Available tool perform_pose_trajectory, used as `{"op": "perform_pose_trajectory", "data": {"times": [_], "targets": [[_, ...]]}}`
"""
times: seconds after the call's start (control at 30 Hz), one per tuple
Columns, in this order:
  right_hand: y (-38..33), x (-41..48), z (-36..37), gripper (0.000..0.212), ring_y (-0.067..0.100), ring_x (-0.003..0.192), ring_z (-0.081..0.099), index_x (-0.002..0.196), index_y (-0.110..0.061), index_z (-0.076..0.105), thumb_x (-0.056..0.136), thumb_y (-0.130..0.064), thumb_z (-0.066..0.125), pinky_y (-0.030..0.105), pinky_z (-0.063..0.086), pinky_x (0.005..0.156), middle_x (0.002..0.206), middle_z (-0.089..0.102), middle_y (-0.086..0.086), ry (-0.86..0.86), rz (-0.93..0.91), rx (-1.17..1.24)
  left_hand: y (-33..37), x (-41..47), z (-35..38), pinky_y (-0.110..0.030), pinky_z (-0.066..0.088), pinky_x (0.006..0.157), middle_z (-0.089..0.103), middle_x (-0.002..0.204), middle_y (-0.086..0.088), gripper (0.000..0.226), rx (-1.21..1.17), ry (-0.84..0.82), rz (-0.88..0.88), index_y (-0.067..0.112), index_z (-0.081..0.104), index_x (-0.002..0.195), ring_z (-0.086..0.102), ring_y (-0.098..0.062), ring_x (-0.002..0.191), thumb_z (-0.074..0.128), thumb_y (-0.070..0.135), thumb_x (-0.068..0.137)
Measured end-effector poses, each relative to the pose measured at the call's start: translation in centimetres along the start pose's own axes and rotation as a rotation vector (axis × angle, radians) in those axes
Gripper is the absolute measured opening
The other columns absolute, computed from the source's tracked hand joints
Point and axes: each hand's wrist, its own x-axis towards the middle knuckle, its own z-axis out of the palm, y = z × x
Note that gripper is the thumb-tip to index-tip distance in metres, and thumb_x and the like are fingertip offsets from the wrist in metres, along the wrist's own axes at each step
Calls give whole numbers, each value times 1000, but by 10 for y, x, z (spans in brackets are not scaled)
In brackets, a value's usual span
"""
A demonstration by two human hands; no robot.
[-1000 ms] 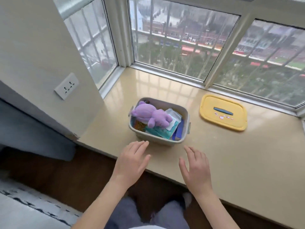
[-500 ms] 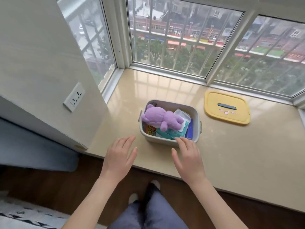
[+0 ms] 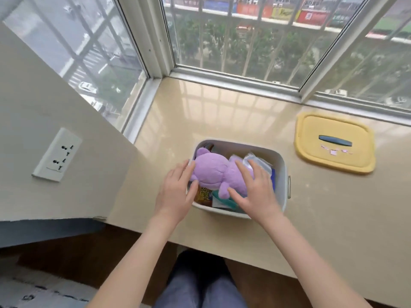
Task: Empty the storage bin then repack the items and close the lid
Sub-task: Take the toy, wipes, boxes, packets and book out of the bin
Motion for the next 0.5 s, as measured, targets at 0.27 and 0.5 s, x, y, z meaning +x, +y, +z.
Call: {"op": "perform_pose_trajectory", "data": {"times": [0.27, 0.5], "targets": [[38, 61, 67, 89, 29, 139, 28, 154, -34, 22, 77, -64, 57, 44, 23, 115, 153, 32, 9, -281, -66, -137, -55, 42, 69, -46, 37, 108, 44, 148, -18, 60, -29, -71, -138, 10, 44, 145, 42, -35, 135, 37, 40, 93], [43, 57, 80, 89, 31, 104, 48, 148, -47, 28, 67, -67, 55, 44, 44, 93, 134, 52, -7, -206, 40, -116, -67, 31, 102, -43, 36, 110, 42, 150, -14, 53, -115, -120, -205, 9, 44, 145, 40, -31, 137, 42, 32, 97]]}}
